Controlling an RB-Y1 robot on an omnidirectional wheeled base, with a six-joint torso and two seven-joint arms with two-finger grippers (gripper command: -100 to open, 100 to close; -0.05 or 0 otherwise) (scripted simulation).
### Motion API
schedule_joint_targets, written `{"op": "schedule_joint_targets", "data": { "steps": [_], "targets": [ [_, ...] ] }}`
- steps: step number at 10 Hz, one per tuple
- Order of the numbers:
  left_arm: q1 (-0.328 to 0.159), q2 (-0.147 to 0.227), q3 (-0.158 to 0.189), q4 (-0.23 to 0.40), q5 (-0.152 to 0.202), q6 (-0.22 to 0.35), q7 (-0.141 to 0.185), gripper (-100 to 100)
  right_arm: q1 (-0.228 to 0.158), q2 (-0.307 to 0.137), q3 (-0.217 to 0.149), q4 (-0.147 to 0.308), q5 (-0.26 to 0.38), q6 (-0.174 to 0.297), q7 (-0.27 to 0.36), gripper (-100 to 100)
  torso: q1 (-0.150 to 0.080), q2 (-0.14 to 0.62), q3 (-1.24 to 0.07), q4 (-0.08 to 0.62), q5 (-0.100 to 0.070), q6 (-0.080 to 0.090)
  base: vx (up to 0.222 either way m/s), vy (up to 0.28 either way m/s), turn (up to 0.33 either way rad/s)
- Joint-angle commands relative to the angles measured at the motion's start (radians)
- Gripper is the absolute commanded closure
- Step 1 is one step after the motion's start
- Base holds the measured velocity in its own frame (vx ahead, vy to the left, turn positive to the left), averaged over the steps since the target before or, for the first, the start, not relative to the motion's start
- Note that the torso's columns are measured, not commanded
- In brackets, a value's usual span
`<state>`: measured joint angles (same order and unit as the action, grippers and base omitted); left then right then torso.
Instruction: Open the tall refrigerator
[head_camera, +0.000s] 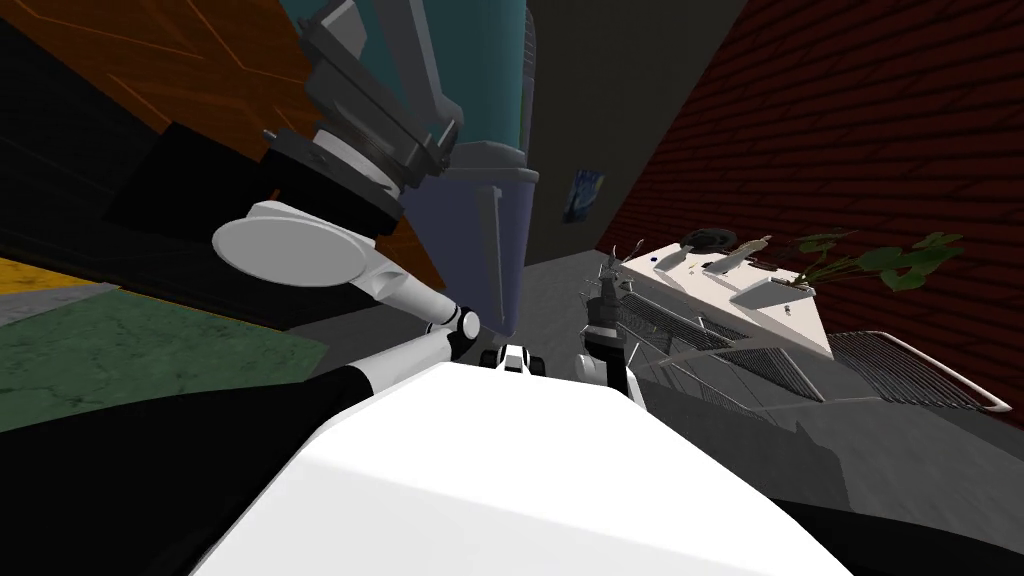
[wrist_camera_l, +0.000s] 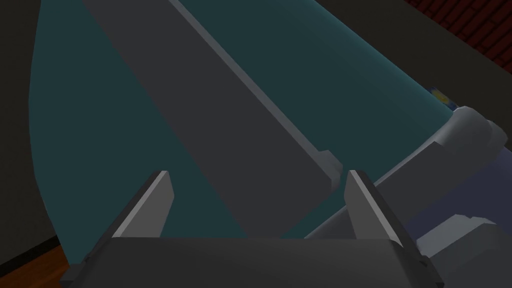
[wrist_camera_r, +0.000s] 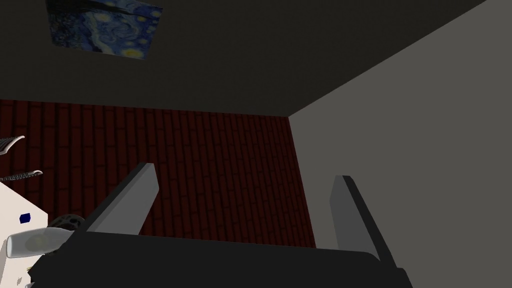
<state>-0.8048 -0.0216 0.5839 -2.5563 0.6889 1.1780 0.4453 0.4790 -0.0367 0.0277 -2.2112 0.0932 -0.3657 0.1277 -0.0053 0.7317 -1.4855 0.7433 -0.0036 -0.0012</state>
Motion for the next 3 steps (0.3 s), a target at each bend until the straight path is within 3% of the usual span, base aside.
{"op": "schedule_joint_targets", "data": {
  "steps": [1, 3],
  "targets": [
    [-0.057, 0.019, 0.021, 0.025, -0.001, 0.012, 0.007, -100, 0.0, 0.0, 0.0, 0.0, 0.0, 0.0, 0.0, 0, 0.0, 0.001, 0.0, 0.001, -0.001, 0.001, 0.034, -0.069, 0.031],
    [-0.11, 0.04, 0.044, 0.056, 0.005, 0.045, 0.016, -100, 0.0, 0.0, 0.0, 0.0, 0.0, 0.0, 0.0, 0, 0.009, 0.011, 0.006, 0.008, 0.002, -0.002, 0.03, -0.065, 0.06]
  ]
}}
